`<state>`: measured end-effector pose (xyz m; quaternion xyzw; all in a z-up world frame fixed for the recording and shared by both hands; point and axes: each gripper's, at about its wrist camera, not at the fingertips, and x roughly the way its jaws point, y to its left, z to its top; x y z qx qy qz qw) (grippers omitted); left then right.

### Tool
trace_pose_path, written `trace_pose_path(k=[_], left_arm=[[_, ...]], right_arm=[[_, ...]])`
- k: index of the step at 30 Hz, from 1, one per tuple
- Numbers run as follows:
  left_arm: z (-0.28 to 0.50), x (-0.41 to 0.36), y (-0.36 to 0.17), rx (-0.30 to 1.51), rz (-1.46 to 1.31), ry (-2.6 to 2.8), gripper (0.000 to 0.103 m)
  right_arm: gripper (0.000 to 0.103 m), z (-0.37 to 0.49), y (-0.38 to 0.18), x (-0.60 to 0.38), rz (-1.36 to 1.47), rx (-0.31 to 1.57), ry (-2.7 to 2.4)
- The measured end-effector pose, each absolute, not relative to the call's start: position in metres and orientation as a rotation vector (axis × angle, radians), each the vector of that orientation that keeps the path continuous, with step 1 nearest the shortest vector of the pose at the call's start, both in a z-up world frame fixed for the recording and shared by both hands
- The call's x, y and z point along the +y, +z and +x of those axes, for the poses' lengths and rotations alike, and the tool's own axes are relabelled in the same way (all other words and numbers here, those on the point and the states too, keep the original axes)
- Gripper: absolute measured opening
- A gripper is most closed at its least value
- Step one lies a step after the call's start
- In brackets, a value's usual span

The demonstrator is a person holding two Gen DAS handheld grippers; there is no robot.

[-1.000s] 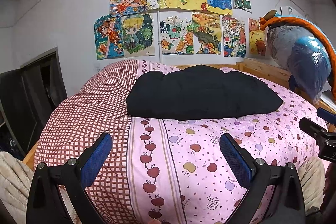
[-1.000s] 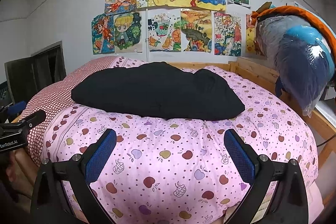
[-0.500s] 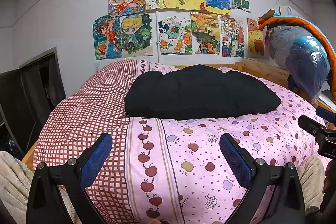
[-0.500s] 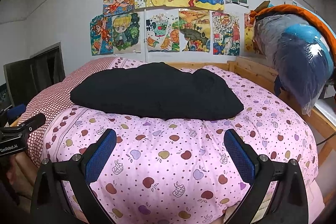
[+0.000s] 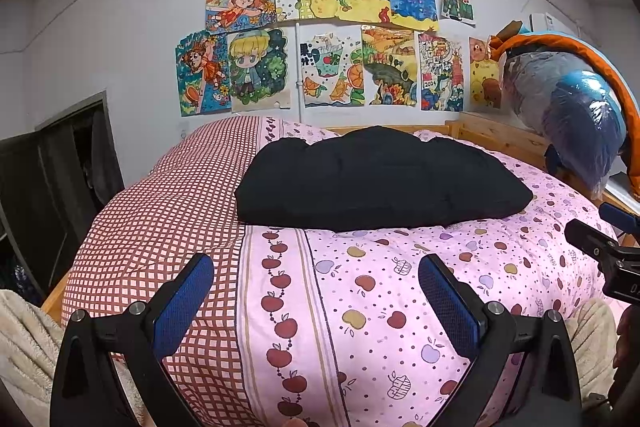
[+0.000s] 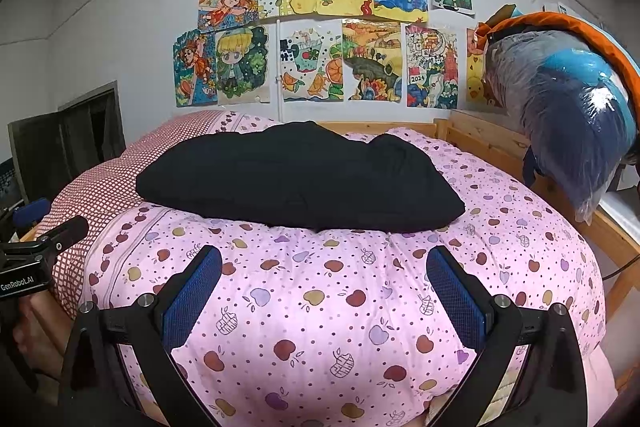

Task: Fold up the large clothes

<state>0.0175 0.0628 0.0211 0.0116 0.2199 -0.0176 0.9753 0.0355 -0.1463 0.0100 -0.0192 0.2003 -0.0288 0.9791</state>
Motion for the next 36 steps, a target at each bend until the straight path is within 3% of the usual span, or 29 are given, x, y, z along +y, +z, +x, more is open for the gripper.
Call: trace_pose_path(k=[36], left_arm=[[0.019, 0.0623, 0.0209, 0.45, 0.013, -0.034, 0.103]], right_arm=[[0.101, 0.0346, 0.0126, -0.15, -0.045, 0.393, -0.056]])
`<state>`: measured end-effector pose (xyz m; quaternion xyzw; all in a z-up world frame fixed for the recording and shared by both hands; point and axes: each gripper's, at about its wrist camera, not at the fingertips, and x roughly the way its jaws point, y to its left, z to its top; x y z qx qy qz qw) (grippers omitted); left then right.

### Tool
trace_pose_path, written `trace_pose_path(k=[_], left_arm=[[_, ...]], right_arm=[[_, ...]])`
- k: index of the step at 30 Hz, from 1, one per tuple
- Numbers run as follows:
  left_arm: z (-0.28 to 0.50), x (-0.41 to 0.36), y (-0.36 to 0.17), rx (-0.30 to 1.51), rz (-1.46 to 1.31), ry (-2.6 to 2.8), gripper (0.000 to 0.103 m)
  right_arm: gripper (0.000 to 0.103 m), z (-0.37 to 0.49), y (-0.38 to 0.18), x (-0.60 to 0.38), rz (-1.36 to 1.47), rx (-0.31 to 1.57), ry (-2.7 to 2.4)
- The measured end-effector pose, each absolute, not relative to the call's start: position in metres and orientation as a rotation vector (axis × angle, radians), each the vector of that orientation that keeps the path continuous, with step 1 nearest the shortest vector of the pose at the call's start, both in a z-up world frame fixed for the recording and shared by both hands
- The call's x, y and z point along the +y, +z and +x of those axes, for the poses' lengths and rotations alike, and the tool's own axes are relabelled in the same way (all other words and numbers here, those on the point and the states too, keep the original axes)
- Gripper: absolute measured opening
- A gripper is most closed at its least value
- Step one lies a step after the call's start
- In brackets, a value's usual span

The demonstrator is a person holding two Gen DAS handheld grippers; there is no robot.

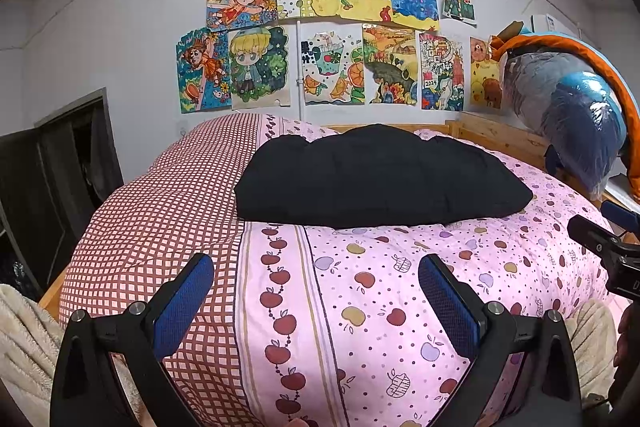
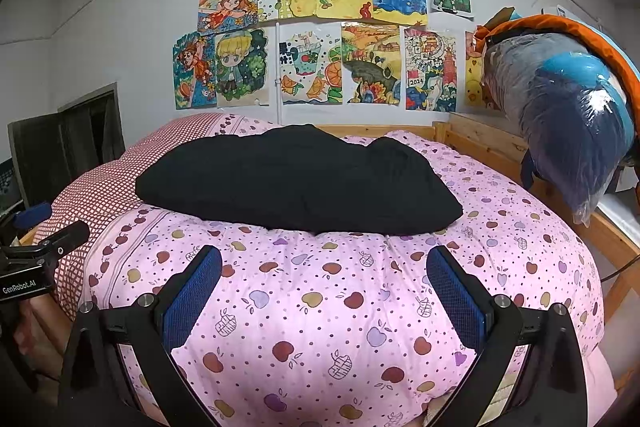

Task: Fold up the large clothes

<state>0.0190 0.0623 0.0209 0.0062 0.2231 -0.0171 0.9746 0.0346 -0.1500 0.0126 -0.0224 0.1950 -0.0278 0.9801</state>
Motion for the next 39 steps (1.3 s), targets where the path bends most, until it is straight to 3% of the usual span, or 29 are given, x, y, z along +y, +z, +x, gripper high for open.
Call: trace_pose_path(k=[39], left_arm=[[0.0131, 0.0592, 0.0177, 0.418, 0.022, 0.002, 0.103]], right_arm=[[0.101, 0.0314, 0.0111, -0.1436, -0.04, 0.396, -0.06]])
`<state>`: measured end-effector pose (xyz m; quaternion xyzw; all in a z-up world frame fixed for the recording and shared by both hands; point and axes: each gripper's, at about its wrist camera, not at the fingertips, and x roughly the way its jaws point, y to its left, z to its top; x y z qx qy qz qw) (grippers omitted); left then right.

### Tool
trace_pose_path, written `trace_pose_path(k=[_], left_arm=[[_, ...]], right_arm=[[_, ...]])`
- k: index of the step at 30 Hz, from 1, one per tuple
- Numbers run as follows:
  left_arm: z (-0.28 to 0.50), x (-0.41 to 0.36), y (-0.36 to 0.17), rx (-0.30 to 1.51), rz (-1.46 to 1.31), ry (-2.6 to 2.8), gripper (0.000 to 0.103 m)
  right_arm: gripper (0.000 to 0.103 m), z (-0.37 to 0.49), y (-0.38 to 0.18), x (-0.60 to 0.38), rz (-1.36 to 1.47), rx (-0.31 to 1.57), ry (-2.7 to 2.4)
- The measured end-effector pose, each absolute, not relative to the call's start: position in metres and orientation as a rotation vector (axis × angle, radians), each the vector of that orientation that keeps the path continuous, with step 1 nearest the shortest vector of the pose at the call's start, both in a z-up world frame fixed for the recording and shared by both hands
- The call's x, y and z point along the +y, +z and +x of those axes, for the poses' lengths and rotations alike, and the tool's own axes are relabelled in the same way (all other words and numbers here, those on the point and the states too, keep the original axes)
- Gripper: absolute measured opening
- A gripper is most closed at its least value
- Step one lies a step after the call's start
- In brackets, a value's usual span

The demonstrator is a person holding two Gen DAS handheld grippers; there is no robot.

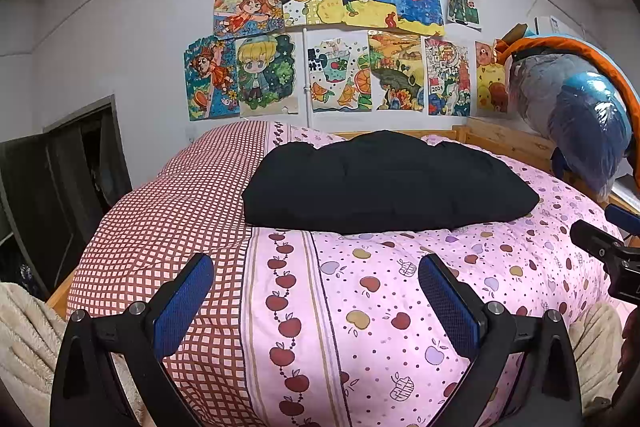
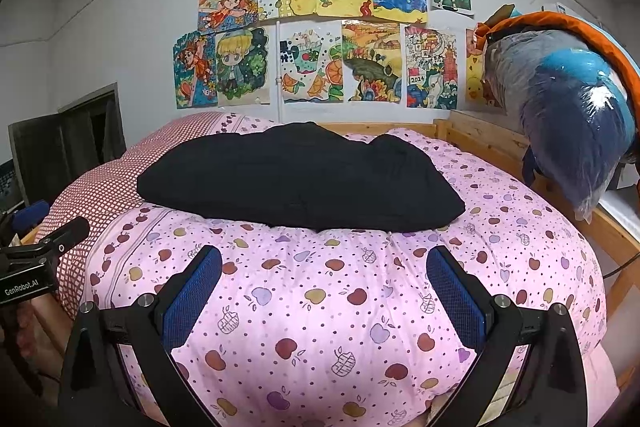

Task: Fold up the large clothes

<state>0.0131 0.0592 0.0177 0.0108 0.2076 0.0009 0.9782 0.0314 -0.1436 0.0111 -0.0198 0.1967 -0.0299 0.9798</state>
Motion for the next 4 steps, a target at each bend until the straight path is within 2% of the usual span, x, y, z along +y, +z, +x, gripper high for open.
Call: trace_pose_path(k=[4], left_arm=[[0.0134, 0.059, 0.0173, 0.422, 0.022, -0.001, 0.103]], right_arm=[[0.101, 0.0313, 0.0109, -0.1437, -0.039, 0.396, -0.061]])
